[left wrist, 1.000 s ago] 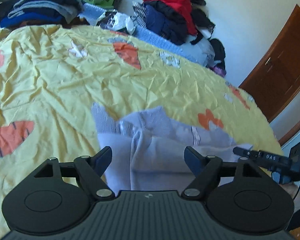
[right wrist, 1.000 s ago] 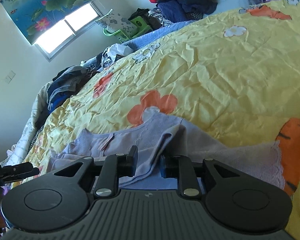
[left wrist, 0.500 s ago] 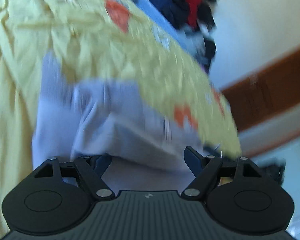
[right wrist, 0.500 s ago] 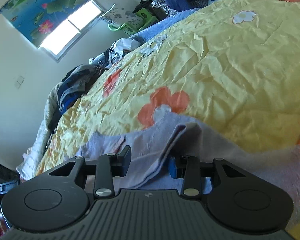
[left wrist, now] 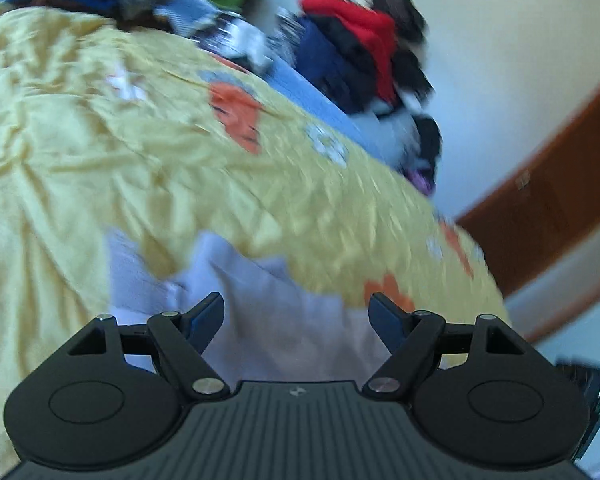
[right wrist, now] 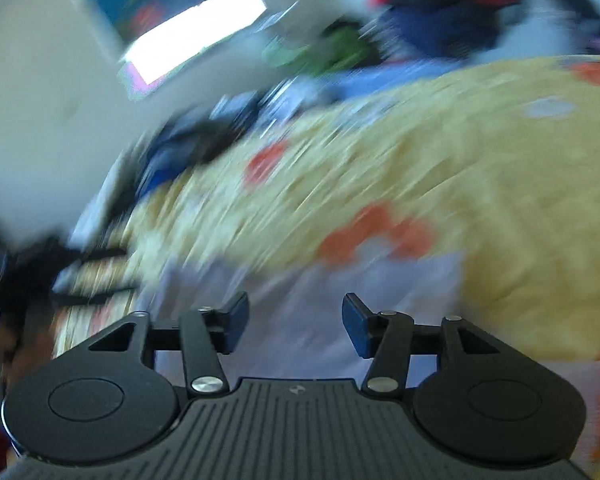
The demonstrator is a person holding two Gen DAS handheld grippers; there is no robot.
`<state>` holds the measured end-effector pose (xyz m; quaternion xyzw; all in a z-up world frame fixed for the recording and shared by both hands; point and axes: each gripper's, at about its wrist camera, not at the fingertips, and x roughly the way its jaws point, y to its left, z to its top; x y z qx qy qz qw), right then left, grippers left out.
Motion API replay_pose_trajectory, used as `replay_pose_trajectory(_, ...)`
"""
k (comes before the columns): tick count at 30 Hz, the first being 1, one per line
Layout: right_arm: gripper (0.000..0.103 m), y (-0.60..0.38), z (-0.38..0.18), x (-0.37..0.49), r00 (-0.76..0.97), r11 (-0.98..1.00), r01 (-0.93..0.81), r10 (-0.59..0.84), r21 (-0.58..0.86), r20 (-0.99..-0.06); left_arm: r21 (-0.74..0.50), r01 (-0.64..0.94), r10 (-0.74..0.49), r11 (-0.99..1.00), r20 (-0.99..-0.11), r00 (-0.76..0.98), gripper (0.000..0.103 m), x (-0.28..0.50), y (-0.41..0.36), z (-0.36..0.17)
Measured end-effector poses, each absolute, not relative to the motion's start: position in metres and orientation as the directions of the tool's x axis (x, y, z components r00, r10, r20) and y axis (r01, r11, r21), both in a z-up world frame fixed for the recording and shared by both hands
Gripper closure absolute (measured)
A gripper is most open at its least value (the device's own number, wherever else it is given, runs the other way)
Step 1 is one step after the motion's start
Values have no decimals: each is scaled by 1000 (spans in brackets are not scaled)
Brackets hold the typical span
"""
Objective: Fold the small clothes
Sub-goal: 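Withdraw both tools and hold them above the folded sweater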
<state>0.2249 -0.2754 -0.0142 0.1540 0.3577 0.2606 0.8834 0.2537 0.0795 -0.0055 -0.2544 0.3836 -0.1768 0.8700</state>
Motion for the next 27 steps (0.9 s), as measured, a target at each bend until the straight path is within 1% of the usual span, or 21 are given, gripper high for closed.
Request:
replay_pose_trajectory(2,45,-253,-21,227,558,825,-415,563,383,-610,-553,157,-518,818,-592,617,24,257,64,-13)
replay_pose_trajectory(3,44,-241,-25,229,551,839,-434,536,329,-640,-535,157,-507,830,-607,612,24,258,59,-17)
replay_pose_trajectory(5,45,-227,-27,235,598,879,-430,448,206,-665,-453,143,-436,880,-653,619,24,264,50,-24)
replay_pose_trajectory(7,44,-220,-28,241,665,925,-374,322,72,-674,-349,138,-351,927,-675,649,24,262,45,-25)
replay_pose_trajectory(9,44,-219,-27,246,734,960,-273,161,-69,-660,-258,152,-289,954,-666,688,24,254,38,-21)
replay_pose_trajectory(10,41,-220,-26,245,756,968,-229,108,-105,-646,-187,162,-246,969,-657,713,24,248,30,-19)
replay_pose_trajectory(11,41,-219,-25,243,778,974,-196,82,-117,-623,-132,177,-220,975,-648,729,24,245,22,-19)
replay_pose_trajectory(13,41,-216,-19,234,789,969,-241,162,-55,-593,-6,199,-157,980,-637,755,24,241,4,-21)
replay_pose_trajectory(14,42,-210,-18,233,772,957,-289,227,-9,-593,28,194,-131,981,-643,755,24,243,-1,-24)
replay_pose_trajectory(15,42,-202,-19,233,746,941,-338,282,23,-603,40,184,-112,982,-661,742,24,247,-4,-30)
replay_pose_trajectory(17,42,-188,-25,239,714,925,-378,308,23,-629,36,163,-94,986,-686,722,24,252,-3,-38)
replay_pose_trajectory(19,39,-182,-36,253,693,934,-358,267,1,-670,55,153,-77,987,-669,740,24,245,0,-39)
replay_pose_trajectory(21,39,-193,-38,257,704,947,-321,253,20,-664,75,159,-75,984,-642,763,24,233,-1,-32)
replay_pose_trajectory(22,39,-200,-36,256,718,959,-284,222,14,-659,87,169,-78,982,-627,775,23,226,-1,-28)
replay_pose_trajectory(25,35,-211,-27,242,790,981,-140,31,-131,-612,85,195,-106,977,-600,793,23,205,-3,-19)
replay_pose_trajectory(26,34,-215,-23,233,798,983,-138,36,-124,-601,70,212,-130,975,-596,792,23,198,-3,-18)
replay_pose_trajectory(27,33,-220,-19,223,800,982,-168,84,-87,-594,60,226,-146,972,-597,789,22,192,-4,-18)
